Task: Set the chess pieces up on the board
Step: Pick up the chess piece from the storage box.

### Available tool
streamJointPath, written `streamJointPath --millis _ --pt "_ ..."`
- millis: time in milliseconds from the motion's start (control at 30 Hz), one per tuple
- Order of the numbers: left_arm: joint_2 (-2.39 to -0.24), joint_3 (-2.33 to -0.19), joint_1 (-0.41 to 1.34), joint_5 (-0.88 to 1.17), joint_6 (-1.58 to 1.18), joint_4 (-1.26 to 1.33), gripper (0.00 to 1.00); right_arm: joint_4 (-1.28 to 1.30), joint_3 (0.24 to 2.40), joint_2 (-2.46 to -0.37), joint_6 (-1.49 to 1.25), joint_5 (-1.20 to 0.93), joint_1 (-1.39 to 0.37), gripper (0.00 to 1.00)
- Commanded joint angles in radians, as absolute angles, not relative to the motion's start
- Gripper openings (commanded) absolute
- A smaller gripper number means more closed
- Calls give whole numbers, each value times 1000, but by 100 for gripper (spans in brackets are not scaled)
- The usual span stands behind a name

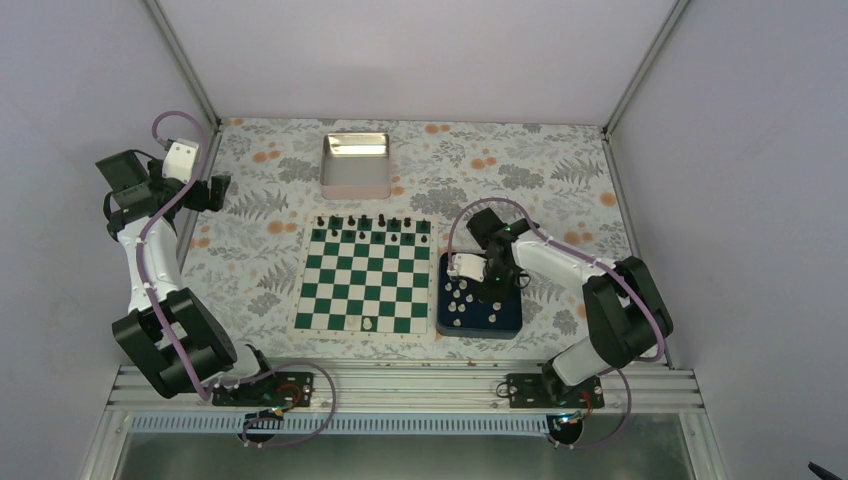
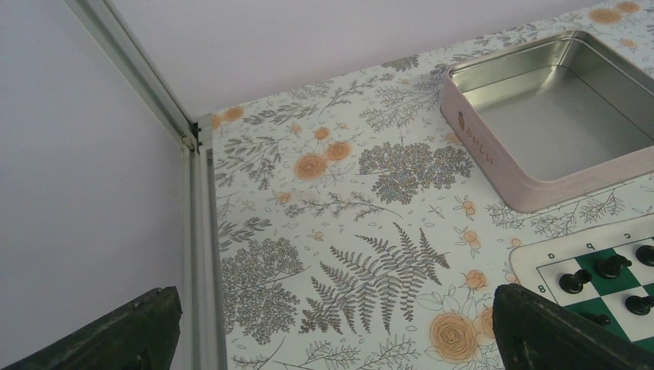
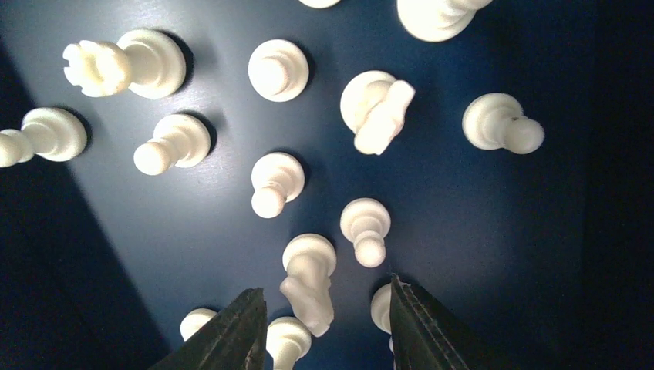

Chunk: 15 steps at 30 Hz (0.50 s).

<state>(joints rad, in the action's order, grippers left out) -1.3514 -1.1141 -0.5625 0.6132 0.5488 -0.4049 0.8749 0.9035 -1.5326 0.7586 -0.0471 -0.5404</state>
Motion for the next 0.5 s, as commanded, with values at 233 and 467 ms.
streamJointPath --millis 233,467 --pt "-1345 -1119 -558 616 565 -413 100 856 894 -1578 770 -95 -525 29" --pt "-1344 -1116 -558 620 565 -411 100 884 916 -1558 764 -114 -525 10"
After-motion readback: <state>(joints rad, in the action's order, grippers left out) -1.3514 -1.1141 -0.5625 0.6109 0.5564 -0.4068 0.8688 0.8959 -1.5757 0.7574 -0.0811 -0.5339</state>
